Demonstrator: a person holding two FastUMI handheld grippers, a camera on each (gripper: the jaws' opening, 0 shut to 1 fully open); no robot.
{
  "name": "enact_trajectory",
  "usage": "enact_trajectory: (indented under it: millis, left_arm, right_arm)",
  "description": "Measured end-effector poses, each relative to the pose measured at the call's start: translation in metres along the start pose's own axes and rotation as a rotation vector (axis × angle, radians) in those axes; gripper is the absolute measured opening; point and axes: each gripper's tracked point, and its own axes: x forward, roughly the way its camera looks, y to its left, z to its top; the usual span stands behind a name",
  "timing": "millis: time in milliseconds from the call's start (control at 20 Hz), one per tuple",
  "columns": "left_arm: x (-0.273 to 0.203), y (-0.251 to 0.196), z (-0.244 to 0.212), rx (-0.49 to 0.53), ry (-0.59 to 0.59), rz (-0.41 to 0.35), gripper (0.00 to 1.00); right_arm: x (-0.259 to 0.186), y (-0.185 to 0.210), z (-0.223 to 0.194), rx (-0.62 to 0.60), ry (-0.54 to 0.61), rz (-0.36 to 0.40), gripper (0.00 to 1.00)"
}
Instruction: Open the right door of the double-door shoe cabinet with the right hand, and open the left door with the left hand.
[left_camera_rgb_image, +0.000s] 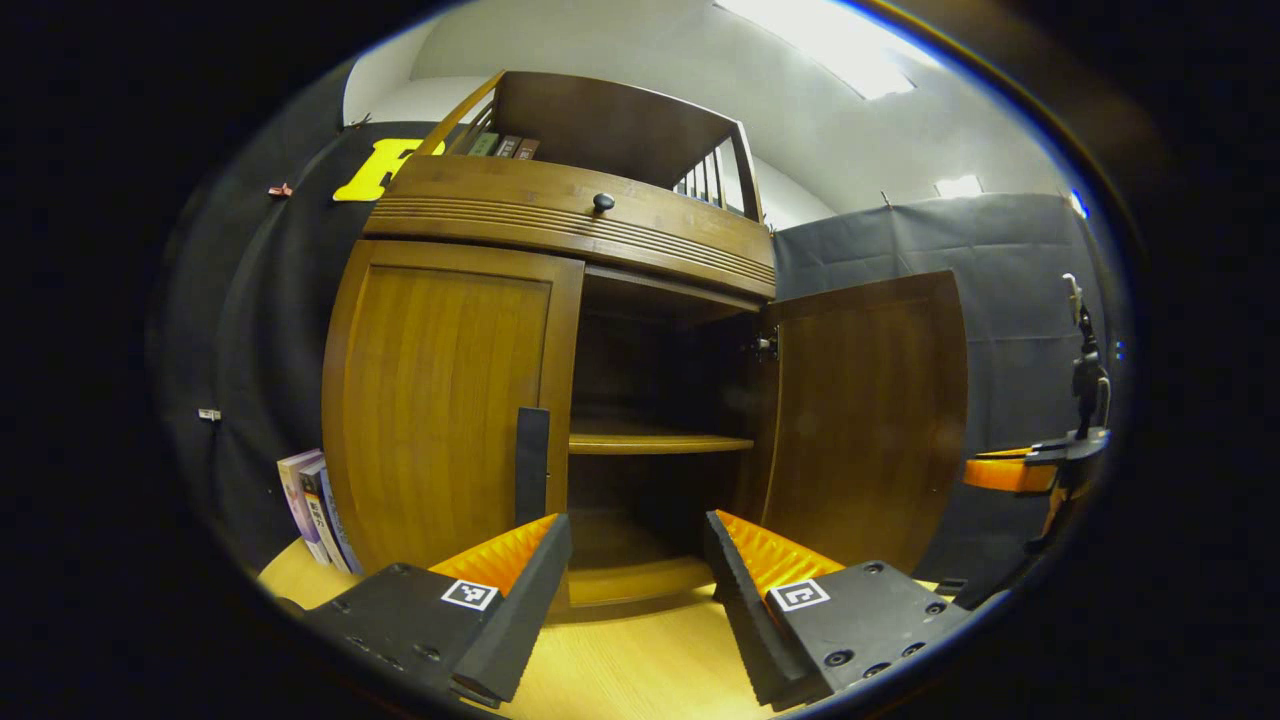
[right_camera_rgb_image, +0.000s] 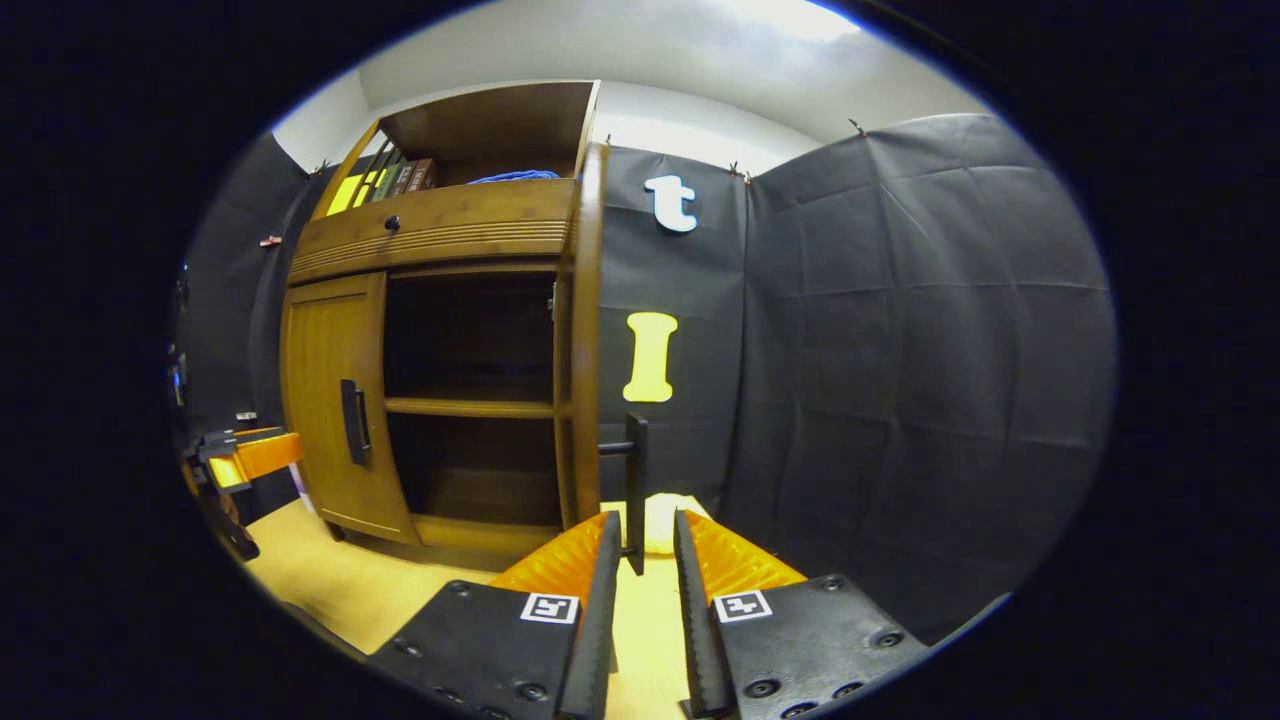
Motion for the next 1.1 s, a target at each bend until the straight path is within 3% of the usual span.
enact_trajectory:
  millis: [50,200,250,300,350,450,600,950,1100]
  left_arm:
    - [0.004,0.004,-0.002,0.007,-0.002,0.021,0.83]
    - [0.020,0.023,0.001,0.020,-0.014,0.092,0.83]
    - [0.024,0.030,0.003,0.025,-0.025,0.114,0.83]
    - [0.029,0.036,0.006,0.033,-0.038,0.133,0.79]
    - [0.035,0.042,0.008,0.044,-0.050,0.150,0.84]
    - [0.050,0.055,0.008,0.065,-0.076,0.181,0.80]
    - [0.072,0.069,0.003,0.063,-0.100,0.188,0.82]
    - [0.126,0.103,-0.024,0.072,-0.076,0.236,0.80]
    - [0.136,0.113,-0.030,0.072,-0.077,0.255,0.72]
  right_arm:
    - [-0.004,0.003,0.000,-0.014,-0.005,0.010,0.41]
    - [-0.010,0.004,0.006,-0.073,-0.055,0.019,0.80]
    - [-0.013,0.007,0.010,-0.086,-0.074,0.025,0.88]
    - [-0.015,0.012,0.013,-0.091,-0.090,0.033,0.89]
    - [-0.016,0.016,0.015,-0.086,-0.101,0.044,0.91]
    - [-0.018,0.026,0.015,-0.067,-0.108,0.071,0.92]
    - [-0.019,0.037,0.013,-0.049,-0.103,0.097,0.93]
    - [-0.014,0.048,0.013,-0.094,-0.110,0.099,0.93]
    - [-0.012,0.047,0.014,-0.100,-0.106,0.092,0.93]
